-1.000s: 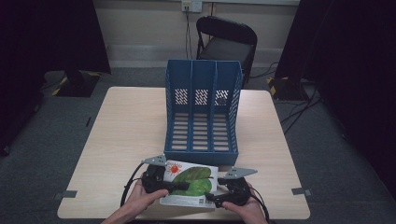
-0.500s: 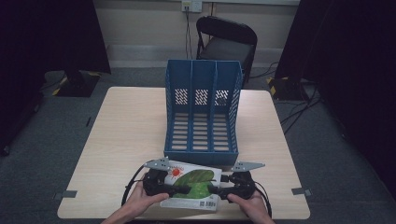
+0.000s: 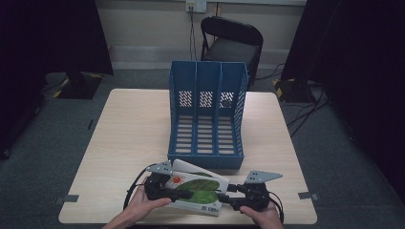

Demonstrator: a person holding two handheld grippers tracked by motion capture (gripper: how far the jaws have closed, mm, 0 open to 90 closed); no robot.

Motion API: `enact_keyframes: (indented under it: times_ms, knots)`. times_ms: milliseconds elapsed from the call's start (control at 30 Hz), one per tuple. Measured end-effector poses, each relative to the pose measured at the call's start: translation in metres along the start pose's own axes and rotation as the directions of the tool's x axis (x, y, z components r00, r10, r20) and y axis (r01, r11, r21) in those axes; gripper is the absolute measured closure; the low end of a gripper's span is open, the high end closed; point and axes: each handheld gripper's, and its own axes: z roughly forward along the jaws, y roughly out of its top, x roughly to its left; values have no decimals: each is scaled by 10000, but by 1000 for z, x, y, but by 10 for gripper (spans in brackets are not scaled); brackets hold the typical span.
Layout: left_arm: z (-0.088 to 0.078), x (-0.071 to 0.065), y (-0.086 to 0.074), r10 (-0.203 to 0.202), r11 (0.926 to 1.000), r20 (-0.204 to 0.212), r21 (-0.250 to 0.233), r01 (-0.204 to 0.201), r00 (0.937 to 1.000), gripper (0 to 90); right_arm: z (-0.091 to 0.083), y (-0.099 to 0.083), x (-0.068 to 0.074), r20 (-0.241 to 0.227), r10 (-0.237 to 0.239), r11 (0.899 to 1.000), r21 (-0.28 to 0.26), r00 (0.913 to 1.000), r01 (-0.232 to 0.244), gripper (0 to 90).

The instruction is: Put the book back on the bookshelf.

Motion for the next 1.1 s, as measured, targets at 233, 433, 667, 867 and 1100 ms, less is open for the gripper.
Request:
enact_keyframes:
  times_ms: [233,433,667,867,1100]
  knots:
    - [0,4,-1,-69,10000,-58,-19,69,10000,606,11,0,-2,-65,-47,9989,465,10000,50,548]
    - [-4,7,-2,-254,9996,68,-139,255,9997,610,18,1,-7,-257,73,9984,555,9996,-58,576]
    - [-5,9,-3,-265,9995,-224,-153,261,9994,558,12,3,0,15,-521,9978,412,9986,520,654]
    - [-7,6,-2,-4,10000,-601,98,10,9982,519,6,5,9,397,-1261,9915,380,9912,1246,677]
    - [-28,15,-4,-416,9983,-1424,-471,353,9889,462,2,4,9,359,-1221,9921,329,9919,1210,708]
